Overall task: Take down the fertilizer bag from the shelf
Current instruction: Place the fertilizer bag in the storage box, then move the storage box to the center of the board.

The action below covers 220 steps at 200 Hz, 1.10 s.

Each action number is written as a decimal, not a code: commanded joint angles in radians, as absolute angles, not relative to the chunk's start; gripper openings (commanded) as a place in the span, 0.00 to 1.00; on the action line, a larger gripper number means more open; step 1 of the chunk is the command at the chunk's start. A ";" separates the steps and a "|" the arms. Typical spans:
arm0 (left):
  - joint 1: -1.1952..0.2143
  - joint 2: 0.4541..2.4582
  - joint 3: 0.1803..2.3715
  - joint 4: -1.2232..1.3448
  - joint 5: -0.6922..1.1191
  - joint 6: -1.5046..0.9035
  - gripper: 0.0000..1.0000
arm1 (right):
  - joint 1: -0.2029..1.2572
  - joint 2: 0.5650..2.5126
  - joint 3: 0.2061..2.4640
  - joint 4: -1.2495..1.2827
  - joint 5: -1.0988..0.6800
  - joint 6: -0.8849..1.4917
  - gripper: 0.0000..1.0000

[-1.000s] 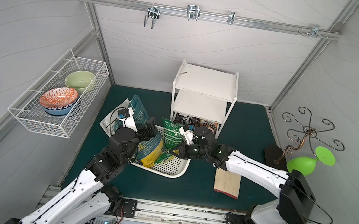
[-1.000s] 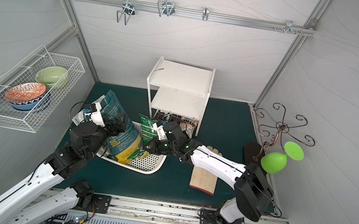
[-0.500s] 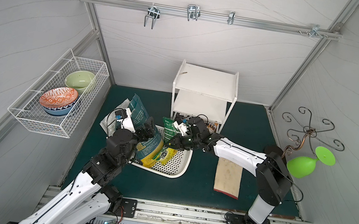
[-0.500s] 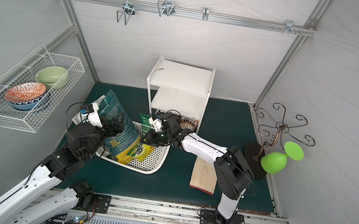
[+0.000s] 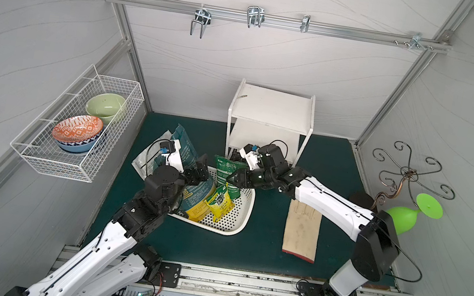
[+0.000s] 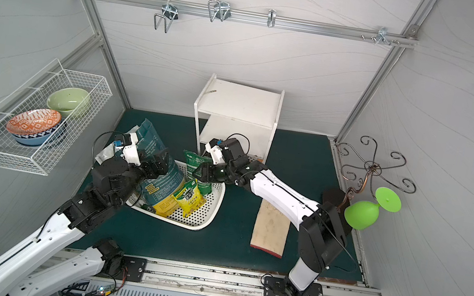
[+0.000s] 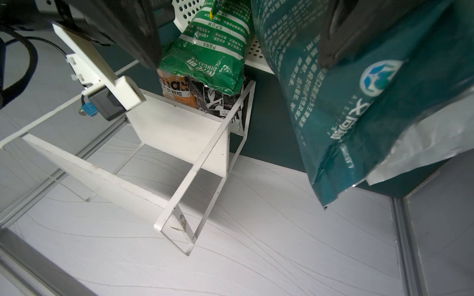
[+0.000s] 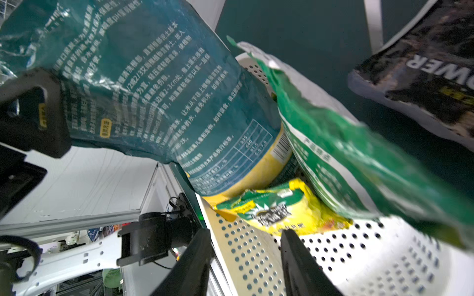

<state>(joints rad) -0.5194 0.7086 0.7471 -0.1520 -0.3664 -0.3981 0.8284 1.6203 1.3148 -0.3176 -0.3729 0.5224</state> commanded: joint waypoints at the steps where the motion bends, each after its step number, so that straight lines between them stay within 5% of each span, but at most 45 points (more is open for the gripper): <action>1: -0.514 0.721 0.832 -0.089 -0.256 -0.323 0.99 | 0.814 1.525 1.244 -0.448 -0.284 0.475 0.48; 53: -0.514 0.757 0.871 -0.079 -0.169 -0.293 0.99 | 0.800 1.419 1.007 -0.443 -0.289 0.610 0.43; 117: -0.514 0.728 0.853 -0.087 -0.184 -0.322 0.99 | 0.802 1.515 0.913 -0.264 -0.344 0.790 0.41; 187: -0.515 0.687 0.826 -0.089 -0.222 -0.330 0.99 | 0.827 1.578 0.909 -0.132 -0.377 0.921 0.07; 220: -0.514 0.689 0.837 -0.071 -0.224 -0.322 0.99 | 0.909 1.653 0.983 -0.098 -0.402 0.939 0.03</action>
<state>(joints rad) -0.5186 0.6964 0.8230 -0.1398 -0.2096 -0.3325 0.8162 1.5578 0.9184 -0.2188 -0.3656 0.9554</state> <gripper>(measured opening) 0.987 0.147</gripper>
